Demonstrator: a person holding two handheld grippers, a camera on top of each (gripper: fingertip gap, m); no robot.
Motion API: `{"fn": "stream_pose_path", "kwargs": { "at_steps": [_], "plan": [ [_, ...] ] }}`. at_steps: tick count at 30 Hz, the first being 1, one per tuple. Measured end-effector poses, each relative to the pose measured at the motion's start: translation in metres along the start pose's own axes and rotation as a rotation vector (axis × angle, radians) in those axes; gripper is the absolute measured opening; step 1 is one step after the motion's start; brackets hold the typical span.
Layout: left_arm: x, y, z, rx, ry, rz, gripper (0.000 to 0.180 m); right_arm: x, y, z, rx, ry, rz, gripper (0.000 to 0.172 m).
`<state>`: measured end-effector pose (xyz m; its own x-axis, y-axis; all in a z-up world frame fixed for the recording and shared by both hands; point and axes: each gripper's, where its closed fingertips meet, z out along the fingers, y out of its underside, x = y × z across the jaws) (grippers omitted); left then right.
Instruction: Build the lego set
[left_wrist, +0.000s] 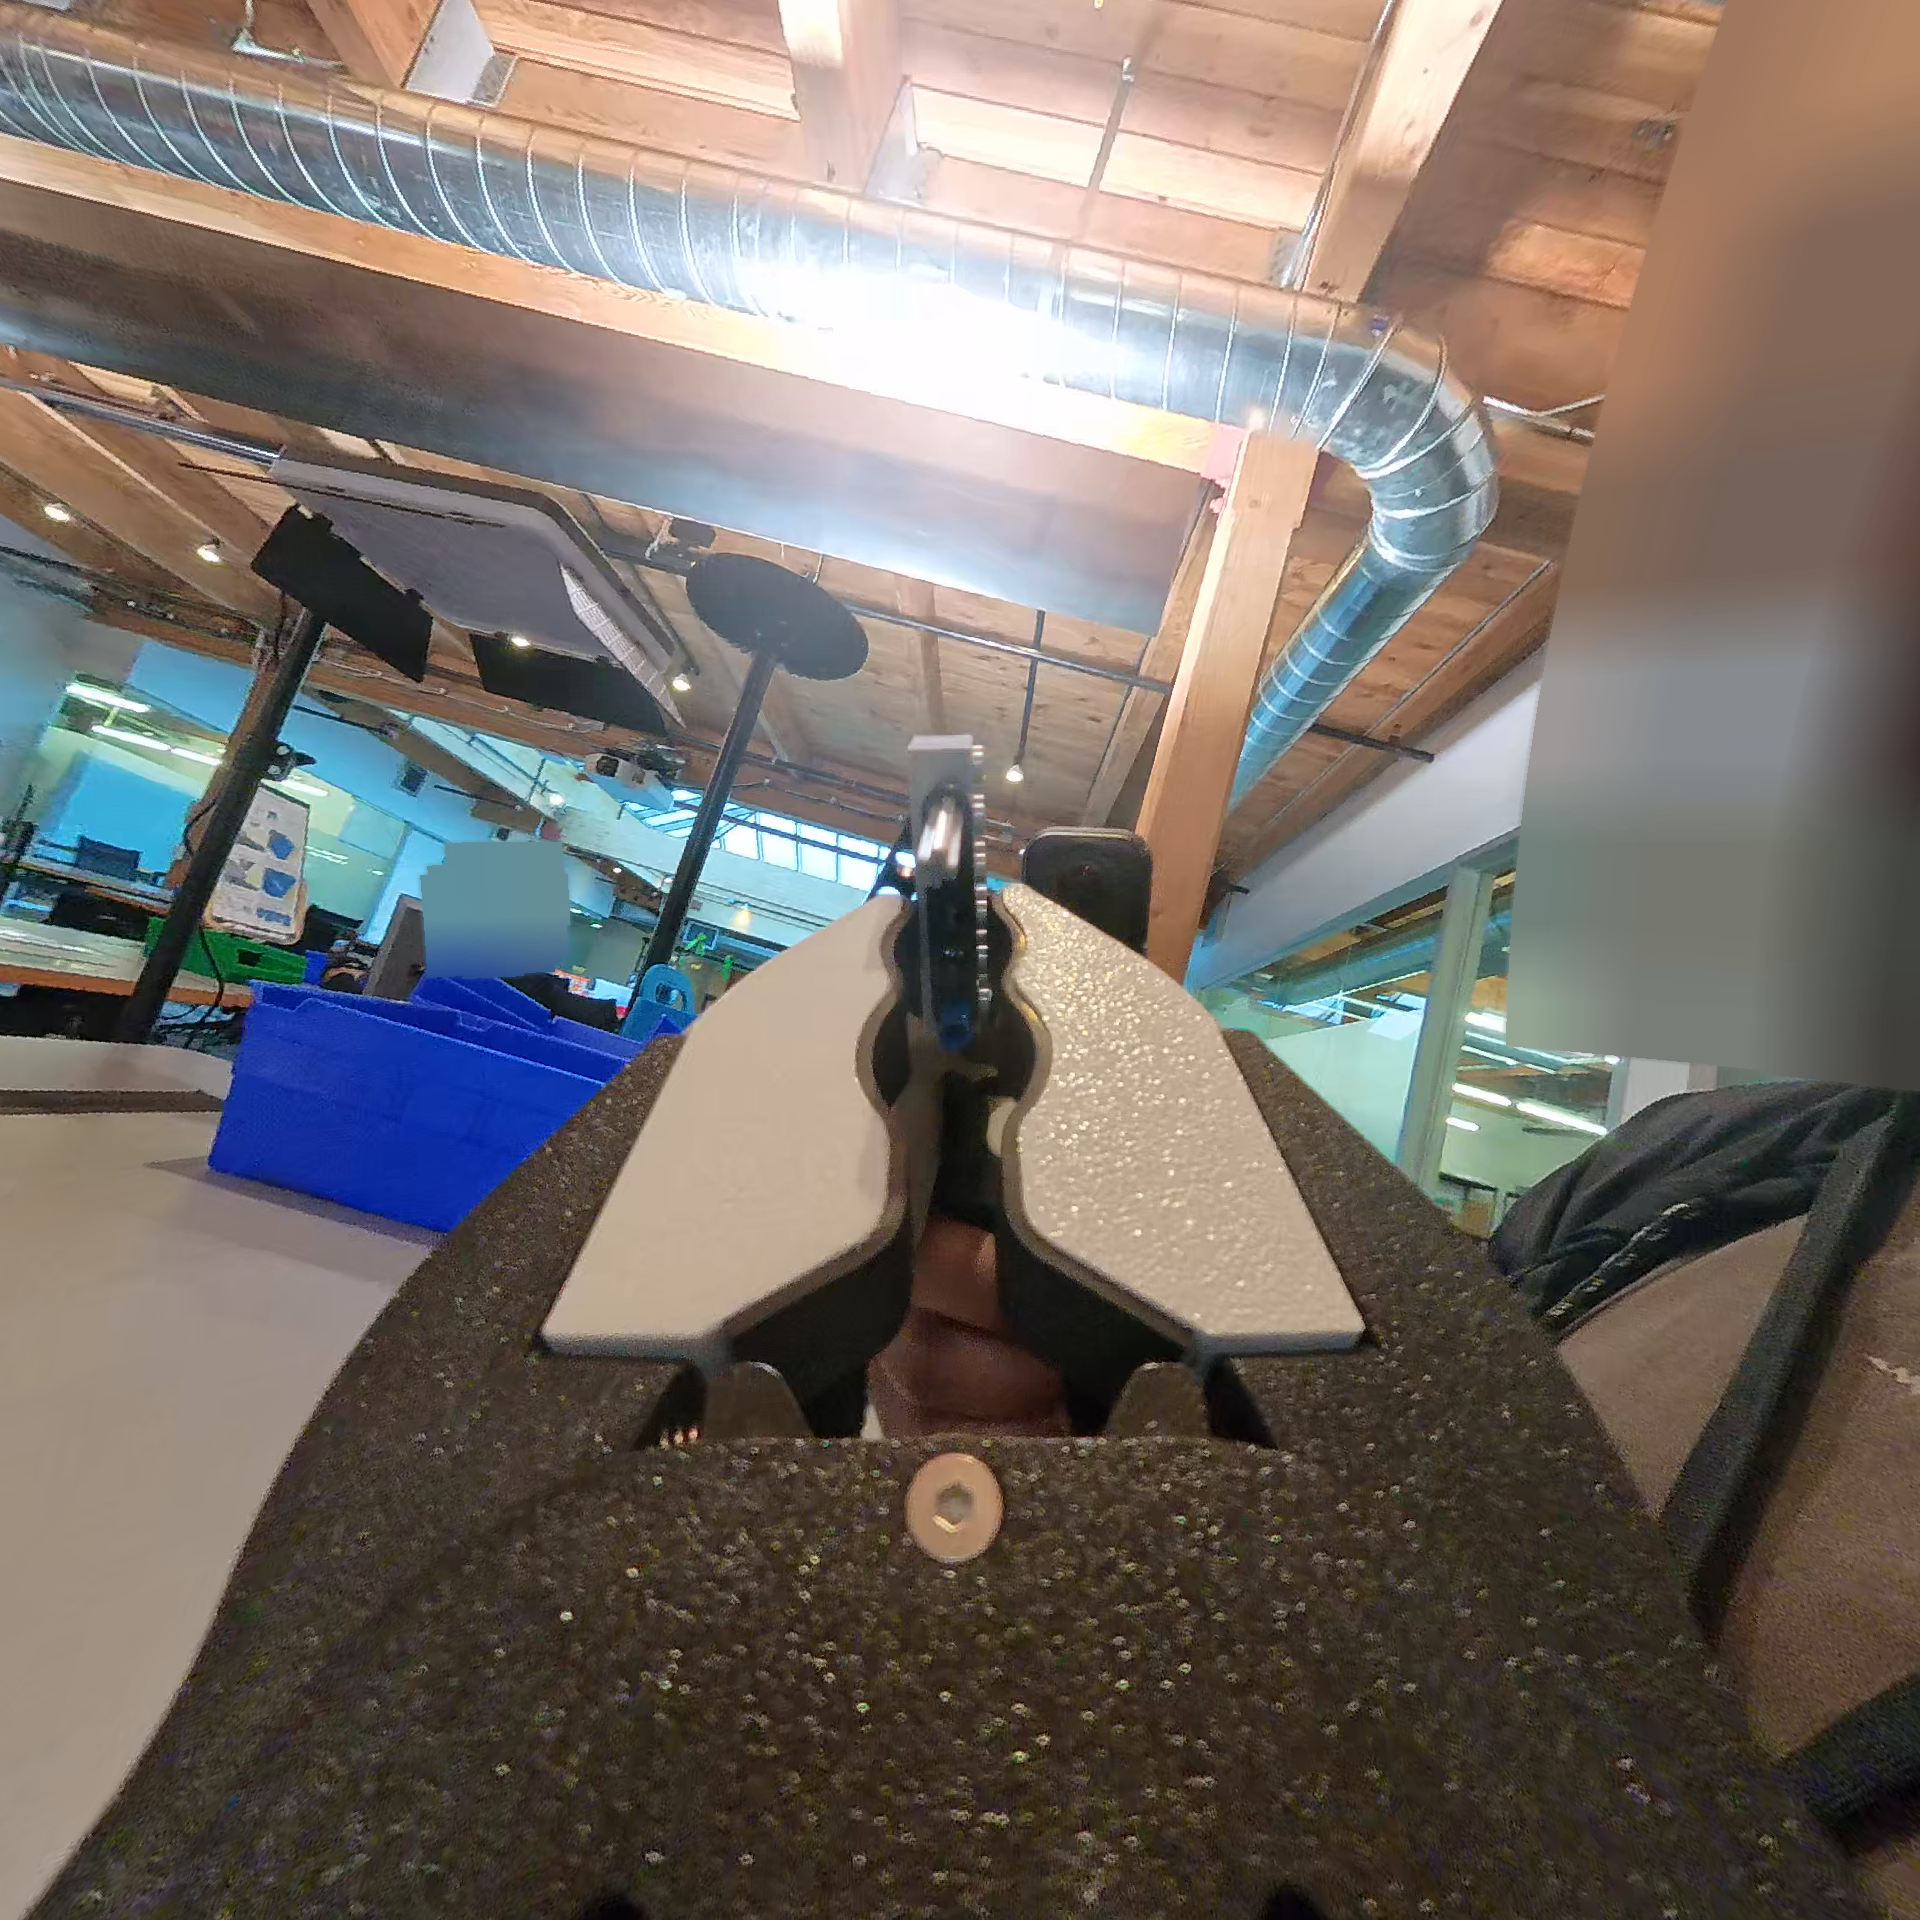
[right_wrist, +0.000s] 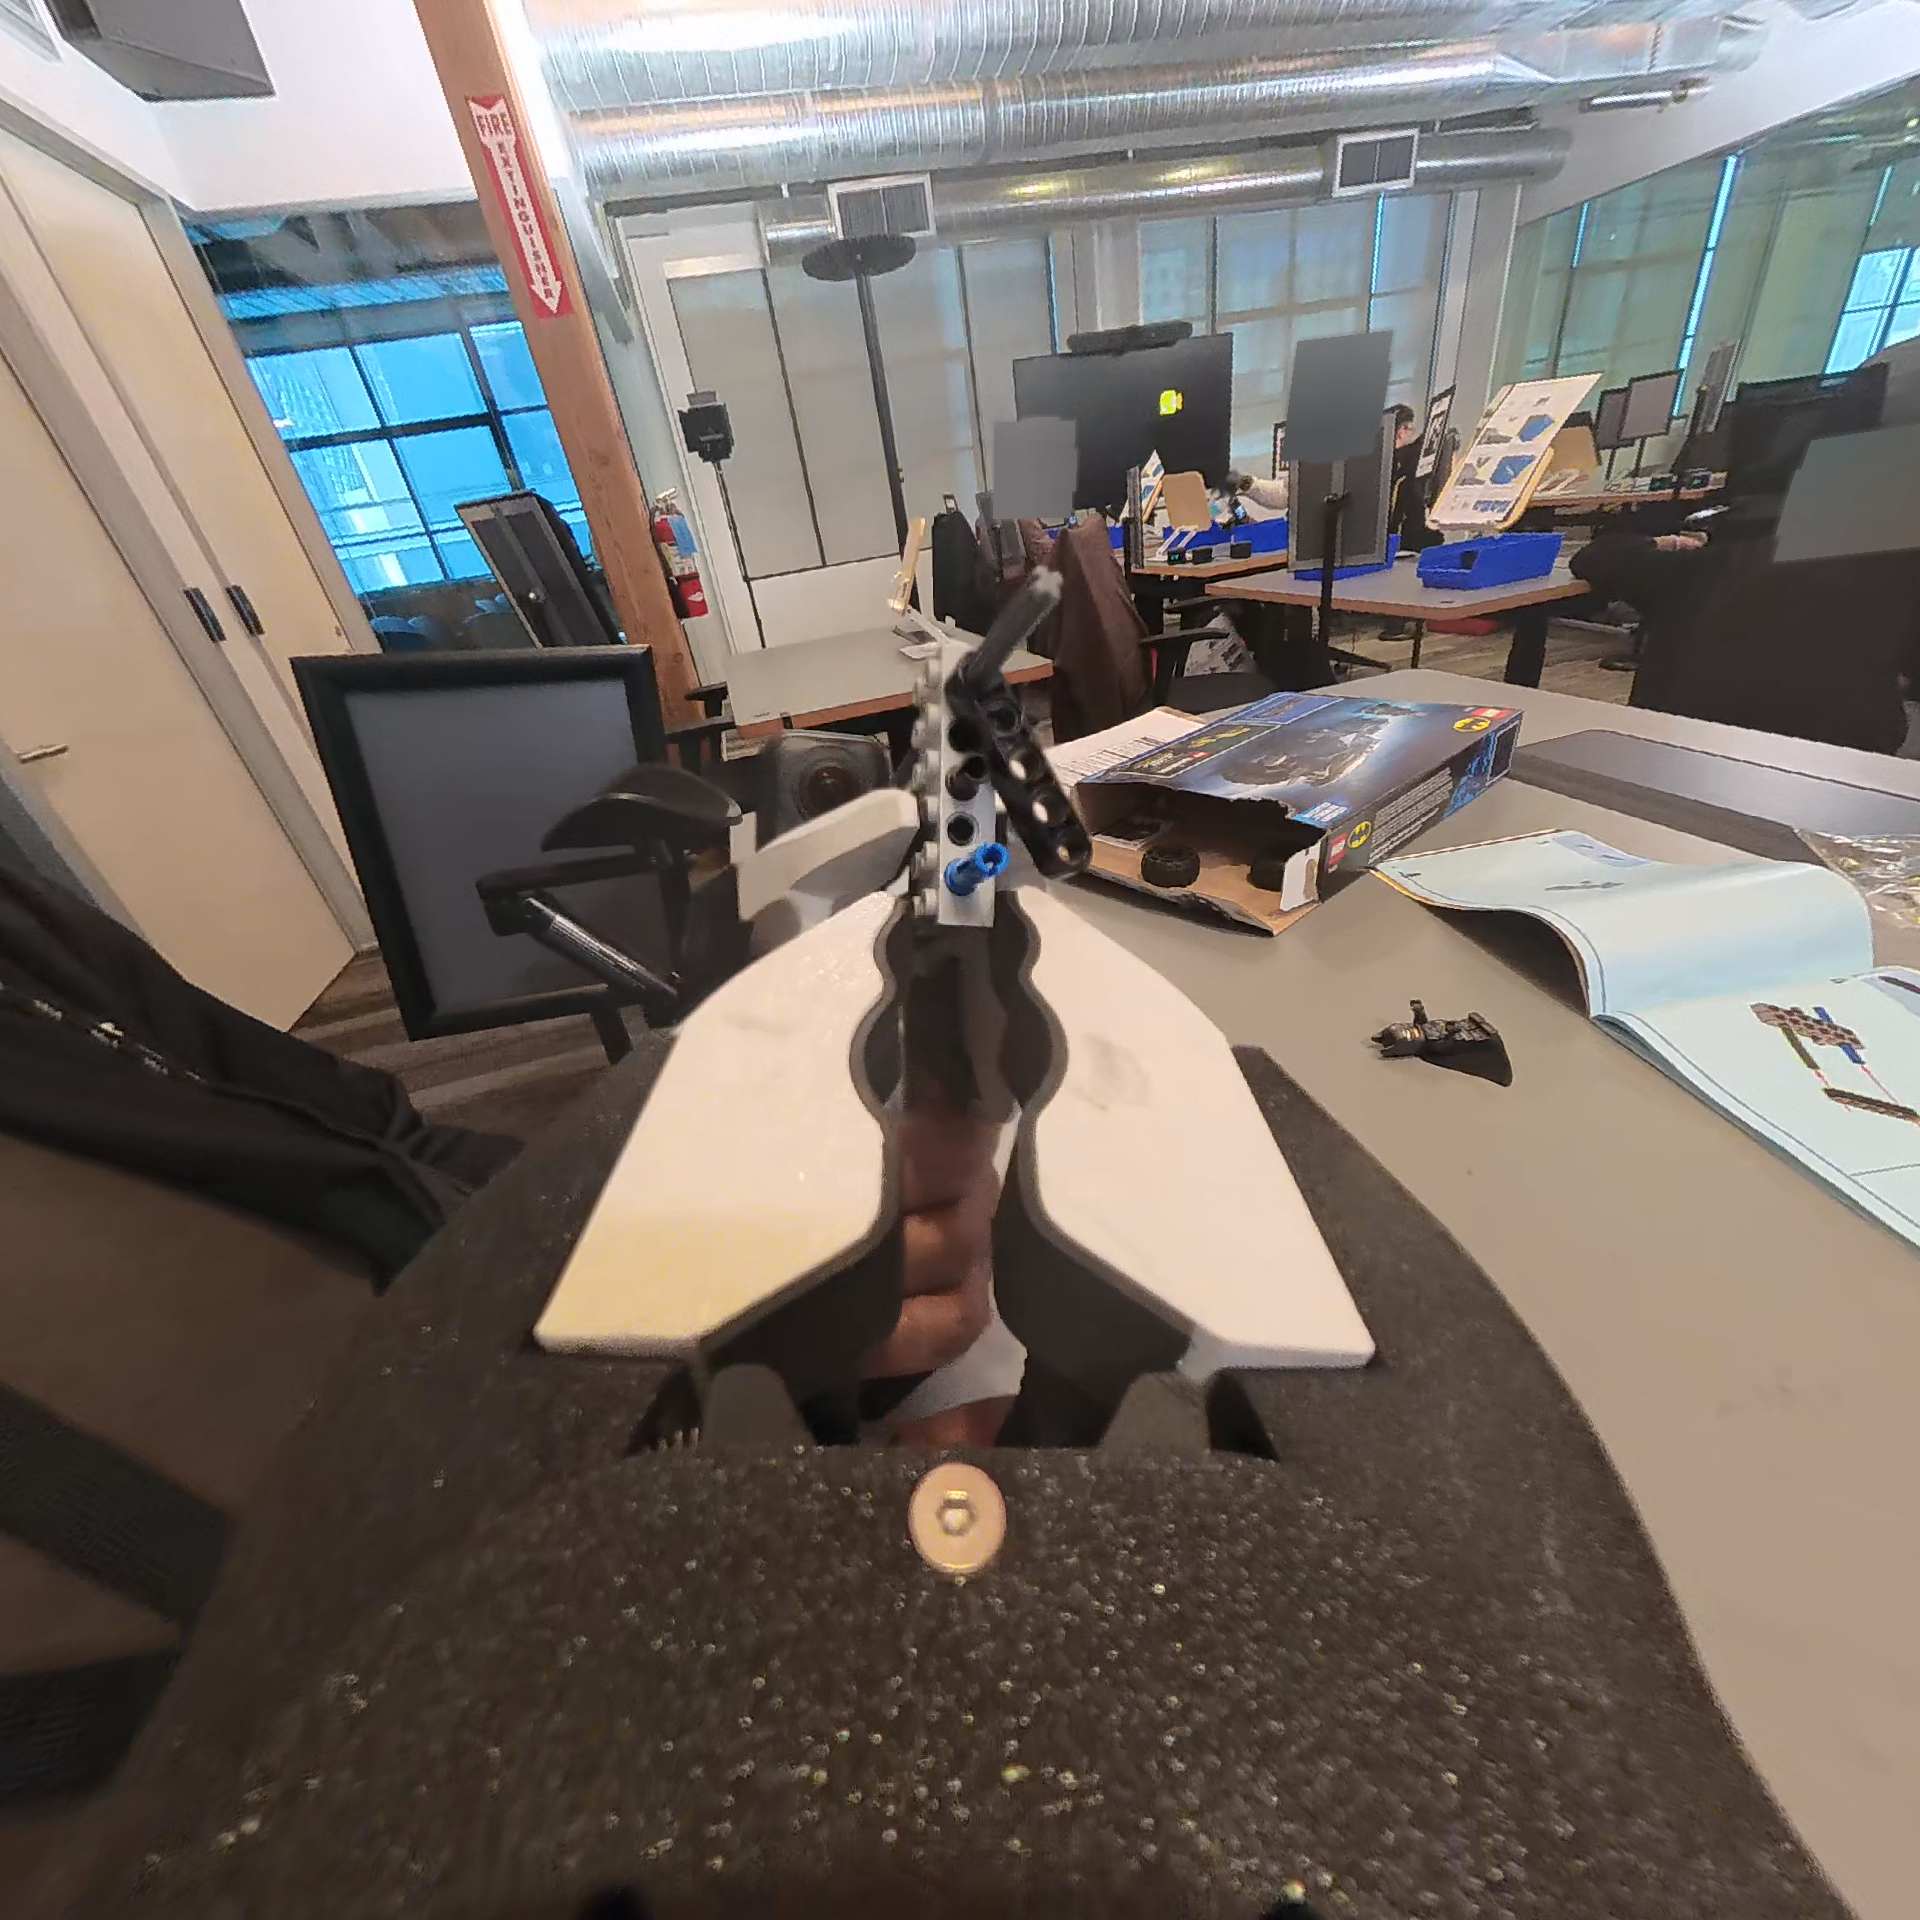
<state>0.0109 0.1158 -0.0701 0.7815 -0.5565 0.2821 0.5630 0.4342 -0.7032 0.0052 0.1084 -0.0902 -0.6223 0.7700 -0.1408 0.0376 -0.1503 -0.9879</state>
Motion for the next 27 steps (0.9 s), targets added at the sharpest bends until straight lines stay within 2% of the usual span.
{"fn": "stream_pose_path", "kwargs": {
  "at_steps": [6,14,27],
  "plan": [
    [-0.003,0.007,0.001,-0.052,-0.041,0.047,0.014,0.002,0.001,-0.008,-0.058,-0.003,-0.042,0.014],
    [0.004,0.015,0.002,-0.106,-0.005,0.051,0.016,-0.004,0.002,-0.019,-0.145,-0.084,-0.065,0.012],
    [0.000,0.022,0.001,-0.158,-0.026,0.037,0.015,0.000,0.008,-0.025,-0.191,-0.121,-0.051,0.012]
  ]
}}
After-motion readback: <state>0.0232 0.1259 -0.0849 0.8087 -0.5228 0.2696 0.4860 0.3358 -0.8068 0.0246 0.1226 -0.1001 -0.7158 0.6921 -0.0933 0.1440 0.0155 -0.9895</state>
